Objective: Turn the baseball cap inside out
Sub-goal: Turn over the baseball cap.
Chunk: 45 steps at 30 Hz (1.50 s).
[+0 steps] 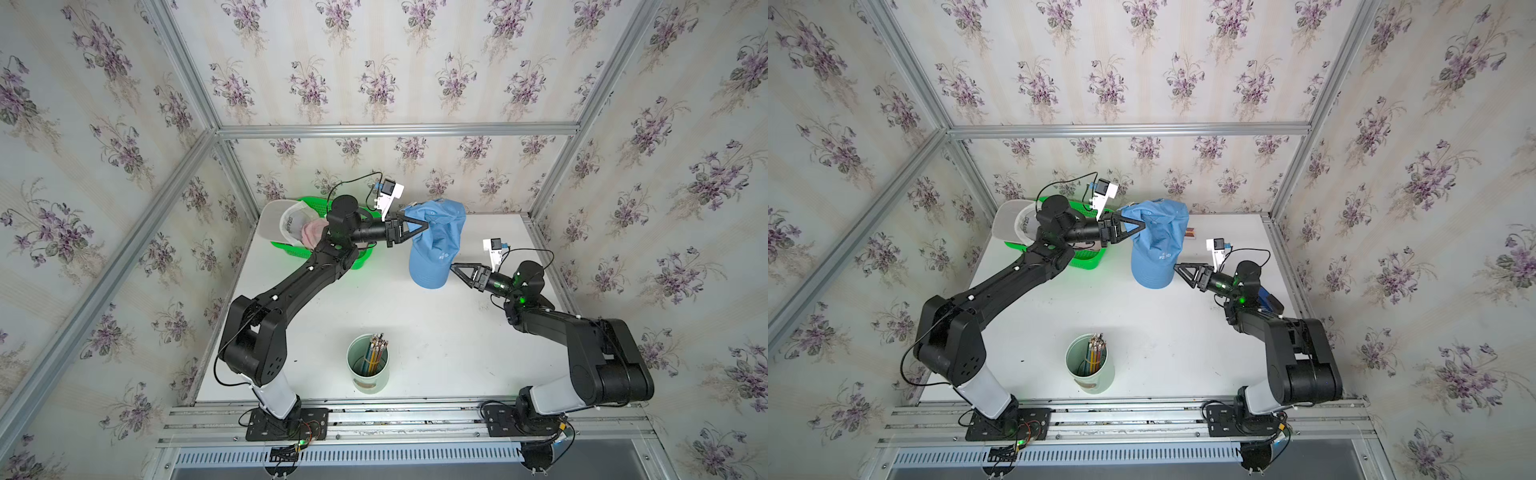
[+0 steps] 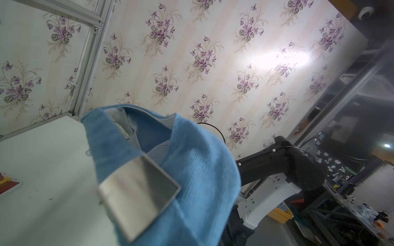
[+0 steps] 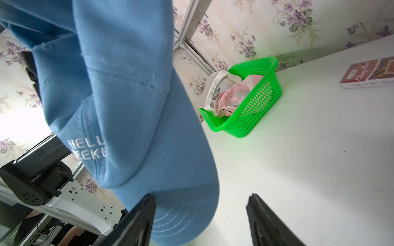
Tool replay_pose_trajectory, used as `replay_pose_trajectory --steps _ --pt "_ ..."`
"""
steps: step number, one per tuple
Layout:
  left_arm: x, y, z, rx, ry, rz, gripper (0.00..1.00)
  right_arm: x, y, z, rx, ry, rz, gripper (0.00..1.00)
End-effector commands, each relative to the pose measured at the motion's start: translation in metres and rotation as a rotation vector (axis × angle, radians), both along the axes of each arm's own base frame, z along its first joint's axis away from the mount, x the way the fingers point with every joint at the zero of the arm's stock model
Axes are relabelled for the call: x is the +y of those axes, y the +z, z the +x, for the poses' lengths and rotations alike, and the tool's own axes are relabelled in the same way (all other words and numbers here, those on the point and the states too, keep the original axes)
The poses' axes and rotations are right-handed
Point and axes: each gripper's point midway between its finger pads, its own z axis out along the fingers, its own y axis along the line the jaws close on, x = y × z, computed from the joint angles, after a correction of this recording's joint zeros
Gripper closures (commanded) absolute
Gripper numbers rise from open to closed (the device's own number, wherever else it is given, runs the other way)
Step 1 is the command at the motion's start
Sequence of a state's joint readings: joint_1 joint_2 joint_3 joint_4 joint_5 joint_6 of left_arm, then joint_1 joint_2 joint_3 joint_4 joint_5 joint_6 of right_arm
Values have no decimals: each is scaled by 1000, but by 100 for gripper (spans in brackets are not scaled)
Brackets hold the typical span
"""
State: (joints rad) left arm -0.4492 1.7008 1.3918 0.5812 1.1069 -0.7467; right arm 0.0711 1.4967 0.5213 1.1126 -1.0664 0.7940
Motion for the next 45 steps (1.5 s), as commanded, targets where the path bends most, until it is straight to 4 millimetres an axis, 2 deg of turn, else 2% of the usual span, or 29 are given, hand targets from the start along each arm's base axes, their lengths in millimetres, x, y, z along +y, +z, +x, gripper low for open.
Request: replay_pose_trajectory --steps 1,4,6,7,9,12,17,20,25,28,29,32,34,36,37,41,45 --pt "4 26 -10 -60 -29 -58 100 4 25 -10 -106 61 38 26" --pt "4 34 -11 -60 -43 -86 100 6 43 -18 -152 102 104 26" --pt "4 38 -12 -57 -52 -112 100 7 47 -17 -153 121 131 18" --pt "4 41 -11 -57 -54 -126 100 7 47 -15 -151 130 141 18" --pt "4 46 -13 -60 -61 -143 100 8 49 -16 -157 148 171 19" --pt "0 44 -12 -58 -62 -118 100 15 52 -16 -166 171 172 20" --pt "-3 44 -11 -39 -88 -145 100 21 77 -29 -244 202 176 31" --pt "-5 43 -11 -31 -92 -153 100 28 87 -38 -280 238 175 27" --pt "-1 52 -15 -56 -74 -156 100 32 81 -35 -263 246 175 18" --pt "1 58 -16 -66 -73 -158 100 33 77 -32 -256 238 178 19" --pt "0 58 -16 -65 -75 -158 100 34 80 -33 -267 237 180 22" --pt "-1 46 -11 -43 -75 -148 100 36 94 -44 -317 251 184 44" --pt "1 40 -8 -30 -74 -160 100 37 102 -54 -348 263 183 66" --pt "5 38 -3 -18 -71 -184 100 36 109 -63 -370 277 178 97" --pt "6 37 -2 -15 -73 -190 100 36 111 -68 -385 283 173 100" --pt "13 25 11 14 -42 -181 100 34 119 -87 -427 307 157 100" --pt "22 16 22 43 -12 -188 100 30 116 -92 -414 311 146 100"
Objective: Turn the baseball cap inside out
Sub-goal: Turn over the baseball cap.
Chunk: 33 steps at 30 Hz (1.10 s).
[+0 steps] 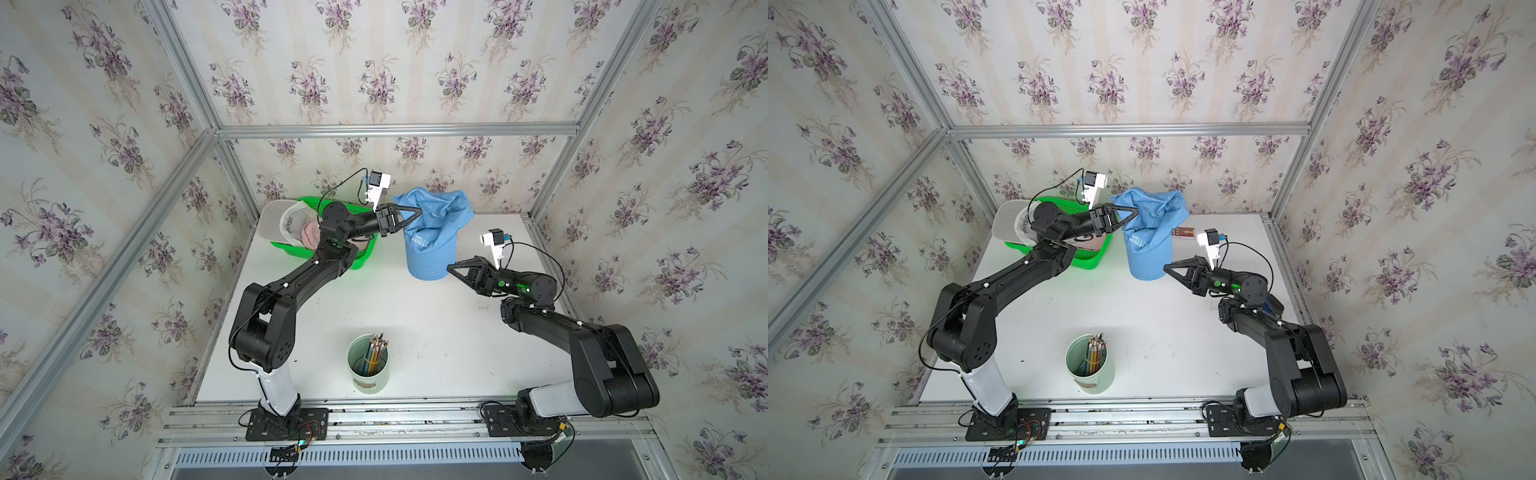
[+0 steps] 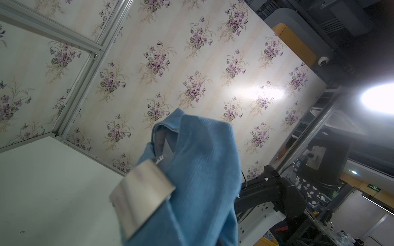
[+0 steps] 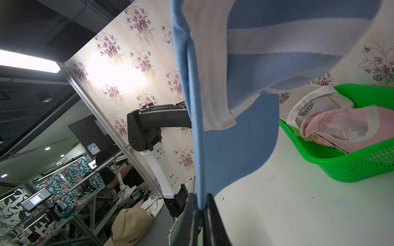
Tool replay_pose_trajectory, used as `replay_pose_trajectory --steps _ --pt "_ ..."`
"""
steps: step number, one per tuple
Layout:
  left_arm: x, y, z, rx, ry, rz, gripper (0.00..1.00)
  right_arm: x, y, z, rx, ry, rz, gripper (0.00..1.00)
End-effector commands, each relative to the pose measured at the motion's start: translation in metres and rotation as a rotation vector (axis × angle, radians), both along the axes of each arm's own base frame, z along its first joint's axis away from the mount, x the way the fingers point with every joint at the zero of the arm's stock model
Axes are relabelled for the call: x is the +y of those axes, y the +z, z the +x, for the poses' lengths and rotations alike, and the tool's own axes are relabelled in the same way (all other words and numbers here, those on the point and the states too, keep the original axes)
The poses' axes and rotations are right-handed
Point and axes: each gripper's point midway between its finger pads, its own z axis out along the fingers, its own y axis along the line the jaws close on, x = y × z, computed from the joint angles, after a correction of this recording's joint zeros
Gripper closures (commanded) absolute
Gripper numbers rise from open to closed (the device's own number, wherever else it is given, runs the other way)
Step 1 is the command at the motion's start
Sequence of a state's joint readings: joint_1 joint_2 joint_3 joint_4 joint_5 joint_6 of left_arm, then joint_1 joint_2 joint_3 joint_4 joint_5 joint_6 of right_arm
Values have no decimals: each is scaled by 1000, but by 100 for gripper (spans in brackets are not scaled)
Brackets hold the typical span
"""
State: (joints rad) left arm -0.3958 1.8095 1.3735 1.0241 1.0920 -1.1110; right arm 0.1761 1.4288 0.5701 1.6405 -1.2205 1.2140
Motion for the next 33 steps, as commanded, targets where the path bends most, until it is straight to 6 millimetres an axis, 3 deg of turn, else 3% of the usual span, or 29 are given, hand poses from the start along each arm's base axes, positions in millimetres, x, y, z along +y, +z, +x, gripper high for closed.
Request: replay_pose_trajectory --steps 1,4,6,7,12,16,18,20,23,25,28,33 --pt "7 2 -2 -26 -4 -20 100 -7 16 -16 -156 -9 32 100" --pt "10 -7 1 3 1 8 93 -15 4 -11 -115 -33 18 100" --pt "9 -29 11 80 22 76 54 -18 1 -9 -88 -46 18 100" --pt "12 -40 17 100 50 112 48 -20 0 -8 -79 -50 18 100" --pt "51 -109 45 203 345 481 38 -24 -9 6 -16 -98 -18 100" --pt "87 -130 52 238 537 724 38 -25 -28 35 74 -214 -138 100" --pt "95 -127 48 210 586 795 39 -26 -33 49 102 -291 -227 100" --pt "86 -114 37 165 571 791 40 -28 -36 62 146 -363 -282 100" --pt "50 -91 7 64 500 802 40 -29 -49 81 247 -475 -364 100" --pt "27 -87 -15 -85 522 887 40 -31 -55 89 323 -522 -349 100" --pt "10 -102 -31 -272 610 1007 38 -31 -54 93 410 -570 -276 100" --pt "-7 -128 -42 -437 669 1017 34 -33 -46 97 548 -615 -150 100"
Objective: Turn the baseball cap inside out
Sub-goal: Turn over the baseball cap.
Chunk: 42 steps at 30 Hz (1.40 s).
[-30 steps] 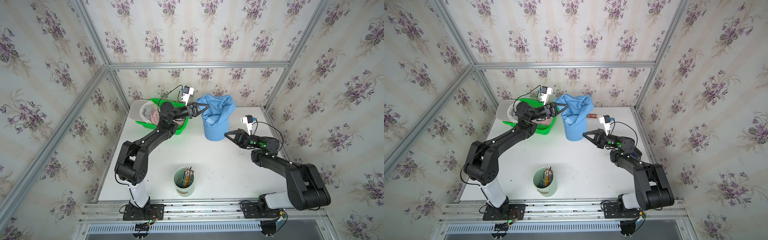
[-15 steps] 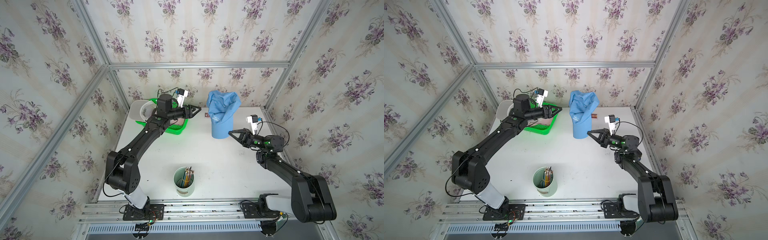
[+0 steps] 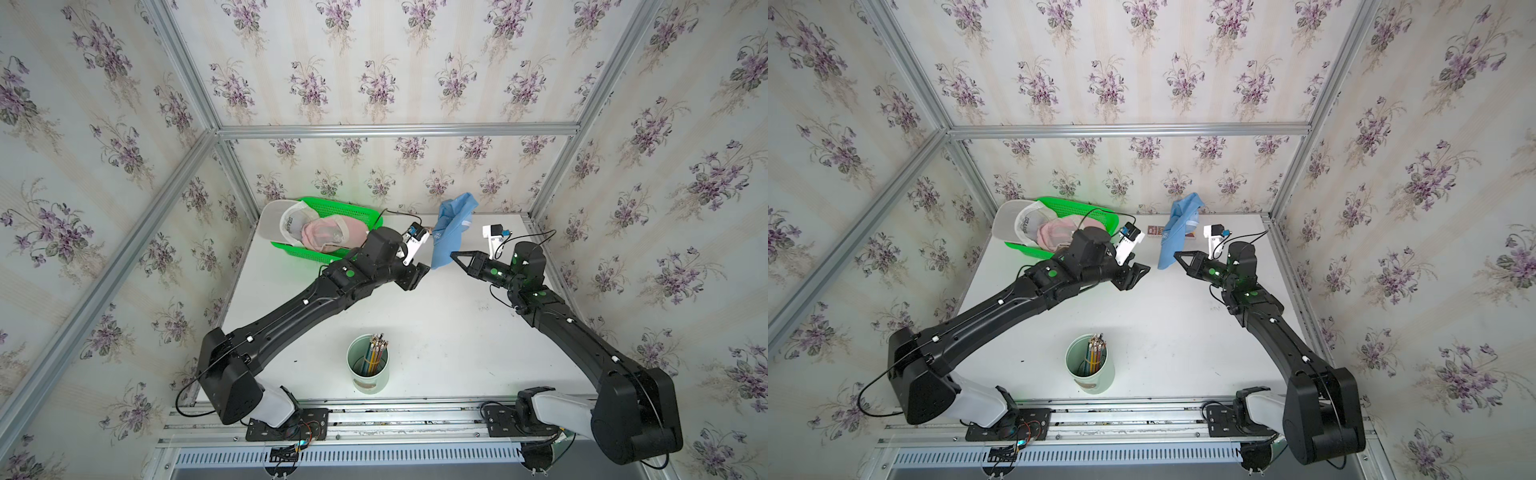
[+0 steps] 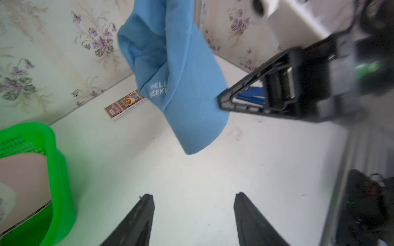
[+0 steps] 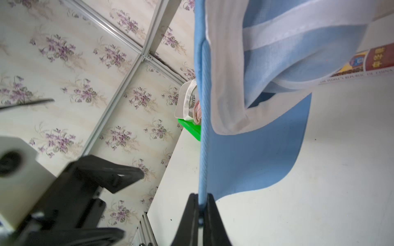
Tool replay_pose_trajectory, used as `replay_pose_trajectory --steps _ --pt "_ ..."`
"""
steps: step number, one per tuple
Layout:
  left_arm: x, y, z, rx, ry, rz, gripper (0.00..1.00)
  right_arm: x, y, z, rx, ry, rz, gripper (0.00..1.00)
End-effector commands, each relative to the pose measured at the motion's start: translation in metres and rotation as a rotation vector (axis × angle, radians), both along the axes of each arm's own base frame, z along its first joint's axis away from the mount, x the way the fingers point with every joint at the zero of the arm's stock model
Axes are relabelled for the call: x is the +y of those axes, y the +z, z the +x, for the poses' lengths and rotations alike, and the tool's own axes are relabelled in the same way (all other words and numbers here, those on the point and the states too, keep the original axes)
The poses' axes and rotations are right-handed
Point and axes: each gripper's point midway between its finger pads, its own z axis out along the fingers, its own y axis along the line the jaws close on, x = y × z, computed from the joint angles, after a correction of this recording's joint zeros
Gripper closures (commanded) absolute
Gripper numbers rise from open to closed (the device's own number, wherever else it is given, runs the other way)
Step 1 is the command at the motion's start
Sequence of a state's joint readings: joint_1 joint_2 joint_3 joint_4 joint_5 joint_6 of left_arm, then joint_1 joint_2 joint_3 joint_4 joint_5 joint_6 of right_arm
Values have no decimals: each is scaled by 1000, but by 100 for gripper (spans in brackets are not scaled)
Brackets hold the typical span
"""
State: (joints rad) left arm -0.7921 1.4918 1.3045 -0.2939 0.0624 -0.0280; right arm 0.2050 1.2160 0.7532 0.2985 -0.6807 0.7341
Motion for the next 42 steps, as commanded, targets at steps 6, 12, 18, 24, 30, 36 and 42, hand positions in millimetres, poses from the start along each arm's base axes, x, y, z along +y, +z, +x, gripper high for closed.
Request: replay_pose_trajectory --steps 6,12,18,24,30,36,42 --pt "-23 7 18 -319 39 142 30 3 15 10 139 -149 226 100" --pt "-27 9 38 -389 115 146 28 10 9 4 191 -138 290 100" --pt "-31 0 48 -401 119 202 28 20 10 -3 207 -108 320 100" --pt "-27 -6 55 -415 149 236 28 26 15 -7 212 -70 344 100" --pt "-18 -4 64 -412 122 228 66 38 16 -13 213 -6 340 100" --pt "-15 7 49 -317 52 102 100 43 17 -12 173 28 326 100" --pt "26 12 64 -77 252 -87 100 36 28 -8 49 22 144 75"
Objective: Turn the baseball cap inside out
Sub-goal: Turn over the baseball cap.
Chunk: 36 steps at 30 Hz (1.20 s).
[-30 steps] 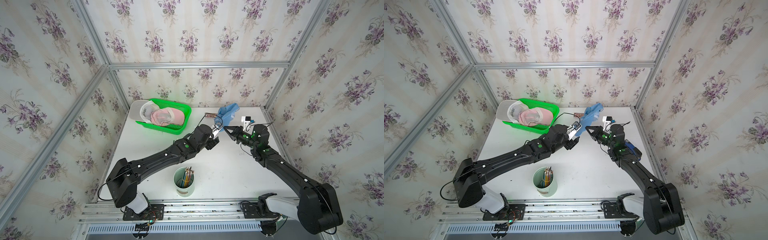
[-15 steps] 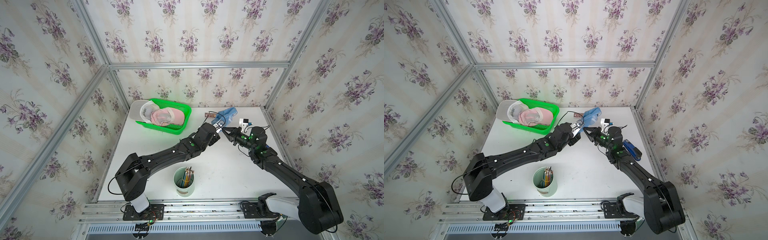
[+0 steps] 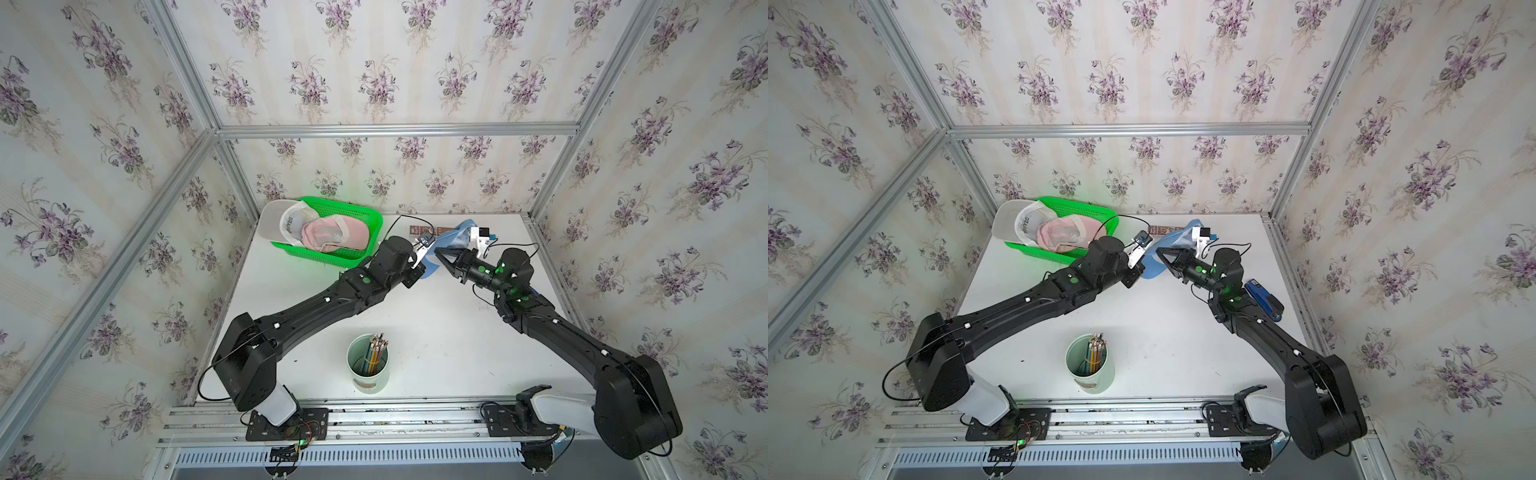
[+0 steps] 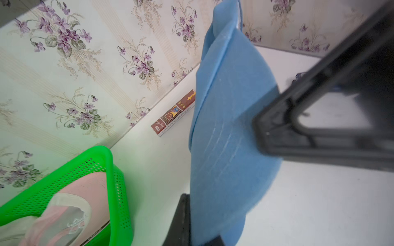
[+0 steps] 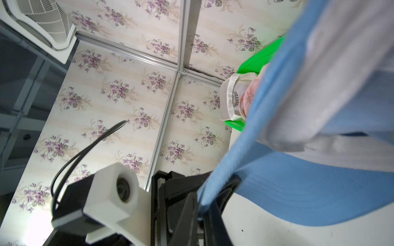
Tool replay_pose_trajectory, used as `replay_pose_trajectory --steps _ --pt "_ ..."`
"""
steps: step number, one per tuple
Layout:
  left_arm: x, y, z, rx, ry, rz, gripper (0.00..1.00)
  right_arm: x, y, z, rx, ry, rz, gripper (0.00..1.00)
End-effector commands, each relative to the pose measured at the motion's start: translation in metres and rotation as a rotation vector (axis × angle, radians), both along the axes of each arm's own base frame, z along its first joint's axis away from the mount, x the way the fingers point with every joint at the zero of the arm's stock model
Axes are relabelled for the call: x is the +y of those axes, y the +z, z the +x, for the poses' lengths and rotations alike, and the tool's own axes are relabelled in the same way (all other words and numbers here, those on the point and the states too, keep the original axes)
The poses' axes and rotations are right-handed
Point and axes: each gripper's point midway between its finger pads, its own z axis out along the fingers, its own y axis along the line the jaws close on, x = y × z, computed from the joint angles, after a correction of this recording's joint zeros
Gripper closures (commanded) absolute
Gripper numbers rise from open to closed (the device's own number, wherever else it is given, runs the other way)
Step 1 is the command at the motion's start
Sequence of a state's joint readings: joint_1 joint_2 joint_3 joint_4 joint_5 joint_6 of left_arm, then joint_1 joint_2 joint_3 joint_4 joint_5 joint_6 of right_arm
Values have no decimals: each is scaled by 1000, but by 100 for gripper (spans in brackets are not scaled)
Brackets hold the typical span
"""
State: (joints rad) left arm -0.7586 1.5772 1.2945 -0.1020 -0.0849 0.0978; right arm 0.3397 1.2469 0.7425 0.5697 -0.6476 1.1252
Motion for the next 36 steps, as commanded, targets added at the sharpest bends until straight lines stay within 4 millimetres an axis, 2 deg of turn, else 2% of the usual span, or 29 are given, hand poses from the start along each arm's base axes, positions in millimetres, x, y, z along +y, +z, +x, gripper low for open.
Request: replay_pose_trajectory --steps 1,4,6,7,11,12,15,18,22,26,29,33,36 --pt "27 8 18 149 179 -190 100 -16 -8 3 -60 -62 -194 72" --pt "38 1 25 224 197 -201 100 -35 -3 -6 -102 -138 -340 59" --pt "40 0 26 250 199 -234 100 -45 -9 -12 -104 -168 -409 56" --pt "38 0 25 270 181 -251 100 -47 -15 -15 -108 -169 -434 59" --pt "32 4 15 317 133 -282 100 -43 -35 -18 -135 -152 -462 86" --pt "30 6 11 326 116 -291 100 -44 -37 -16 -148 -169 -473 89" --pt "26 12 0 349 74 -317 100 -50 -42 -4 -172 -230 -504 95" --pt "15 15 -17 404 -15 -339 100 -47 -43 11 -205 -249 -491 96" --pt "11 13 -38 440 -71 -312 100 -47 -53 43 -210 -300 -545 98" --pt "1 9 -59 483 -146 -276 100 -28 -48 70 -254 -264 -506 97" --pt "-1 9 -61 479 -151 -286 100 -1 -73 87 -193 -171 -502 98" --pt "-2 13 -60 465 -158 -298 100 52 -98 80 -176 -11 -453 95" --pt "0 13 -57 453 -141 -294 100 79 -103 67 -194 66 -433 92"
